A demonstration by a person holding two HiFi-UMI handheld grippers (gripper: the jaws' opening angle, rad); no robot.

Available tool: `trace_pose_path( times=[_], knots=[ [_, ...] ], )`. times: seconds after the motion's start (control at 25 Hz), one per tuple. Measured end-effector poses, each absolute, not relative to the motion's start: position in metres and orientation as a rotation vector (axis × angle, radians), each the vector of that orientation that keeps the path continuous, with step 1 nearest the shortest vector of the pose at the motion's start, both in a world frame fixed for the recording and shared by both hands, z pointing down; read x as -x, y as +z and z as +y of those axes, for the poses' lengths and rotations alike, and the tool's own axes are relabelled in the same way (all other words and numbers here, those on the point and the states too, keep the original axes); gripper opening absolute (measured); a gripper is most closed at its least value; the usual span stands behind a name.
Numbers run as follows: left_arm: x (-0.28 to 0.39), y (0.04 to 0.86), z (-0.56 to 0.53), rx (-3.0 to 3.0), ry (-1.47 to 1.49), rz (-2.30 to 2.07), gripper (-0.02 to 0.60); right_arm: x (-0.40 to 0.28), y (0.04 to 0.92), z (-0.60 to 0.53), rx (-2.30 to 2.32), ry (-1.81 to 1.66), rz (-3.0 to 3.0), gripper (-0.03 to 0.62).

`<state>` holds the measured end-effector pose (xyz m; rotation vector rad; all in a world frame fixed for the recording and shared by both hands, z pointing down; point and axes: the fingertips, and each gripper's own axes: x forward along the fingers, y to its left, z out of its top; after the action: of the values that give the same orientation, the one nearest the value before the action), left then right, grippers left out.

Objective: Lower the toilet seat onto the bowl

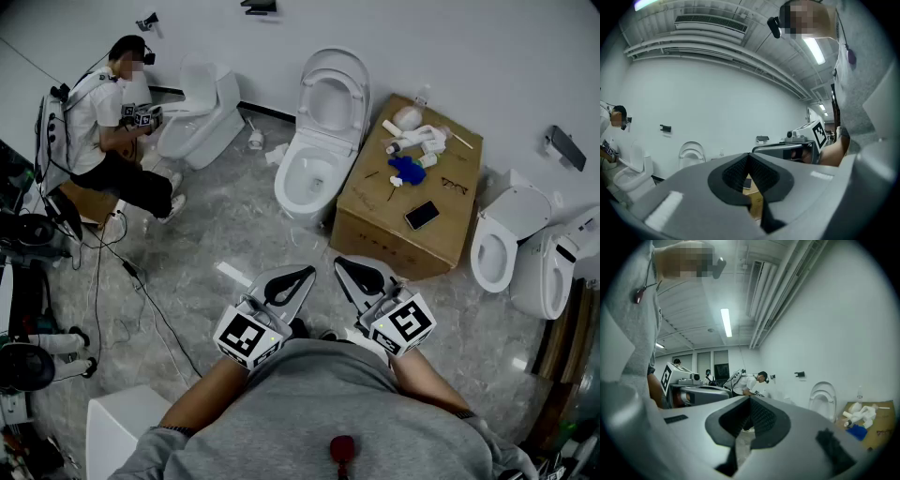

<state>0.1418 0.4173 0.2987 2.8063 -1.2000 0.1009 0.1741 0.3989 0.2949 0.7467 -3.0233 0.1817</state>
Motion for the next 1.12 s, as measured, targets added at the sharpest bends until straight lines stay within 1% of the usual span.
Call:
trace_pose_path(
  times=[0.64,0.8,1.12],
  knots=[
    [-0.150,0.295,0.436,-2.792,0.140,-1.199,0.009,-0.184,0.296,0.411,-0.781,0.223,-3.017,0.014],
    [-0.143,0.297,0.434,-2.769,0.142,-1.221,0.009,-0.179,0.303,0.412,-0.787,0.171,-2.980,0.014],
    [-0.117,0.306,0.413,-2.756,0.122,-1.180,0.009,-0.152,0.310,0.393,-0.803,0.226,-2.960,0.014]
  ],
)
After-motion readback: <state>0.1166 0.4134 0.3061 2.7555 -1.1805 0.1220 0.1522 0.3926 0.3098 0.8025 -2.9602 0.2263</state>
